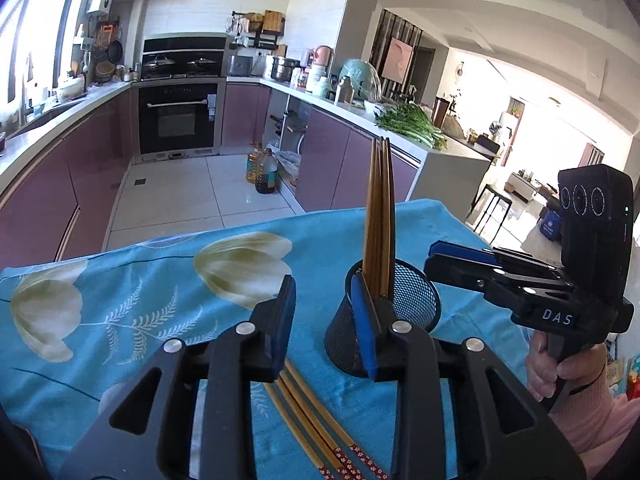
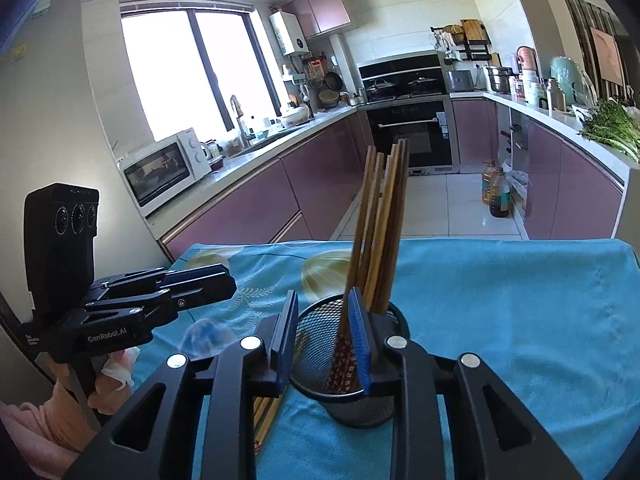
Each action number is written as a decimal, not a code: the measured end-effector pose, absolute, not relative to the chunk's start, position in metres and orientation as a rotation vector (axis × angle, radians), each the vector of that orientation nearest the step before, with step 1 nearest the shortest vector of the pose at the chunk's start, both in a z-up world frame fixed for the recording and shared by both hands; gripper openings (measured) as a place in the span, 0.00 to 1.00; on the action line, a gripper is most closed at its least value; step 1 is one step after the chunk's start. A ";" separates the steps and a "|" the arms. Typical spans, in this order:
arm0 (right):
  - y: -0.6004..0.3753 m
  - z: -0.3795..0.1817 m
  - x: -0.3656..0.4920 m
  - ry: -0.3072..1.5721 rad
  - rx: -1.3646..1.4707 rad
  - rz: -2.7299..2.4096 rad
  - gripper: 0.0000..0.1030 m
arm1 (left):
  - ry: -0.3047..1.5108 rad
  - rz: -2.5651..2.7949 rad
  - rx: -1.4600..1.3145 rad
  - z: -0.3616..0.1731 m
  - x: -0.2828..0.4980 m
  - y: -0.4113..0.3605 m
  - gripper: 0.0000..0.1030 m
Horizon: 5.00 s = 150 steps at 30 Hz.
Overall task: Organize utensils
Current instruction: 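Open the right gripper and withdraw it from the holder, then move the open right gripper over the remaining chopsticks, then grasp a chopstick with the right gripper and lift it upright, then carry the chopstick over the mesh holder and lower it inside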
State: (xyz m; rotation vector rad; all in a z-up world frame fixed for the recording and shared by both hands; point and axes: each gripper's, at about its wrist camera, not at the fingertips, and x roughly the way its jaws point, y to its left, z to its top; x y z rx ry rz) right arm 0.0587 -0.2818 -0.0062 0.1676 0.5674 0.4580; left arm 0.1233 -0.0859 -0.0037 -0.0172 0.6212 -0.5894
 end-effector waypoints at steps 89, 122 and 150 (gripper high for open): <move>-0.205 -0.113 0.065 0.918 0.069 0.416 0.08 | 0.953 -0.444 0.047 -0.124 0.104 -0.065 0.10; -0.200 -0.114 0.061 0.935 0.072 0.481 0.08 | 0.978 -0.533 0.077 -0.124 0.103 -0.068 0.14; -0.246 -0.037 0.027 0.677 0.171 0.528 0.06 | 0.741 -0.663 -0.067 -0.028 0.069 -0.049 0.07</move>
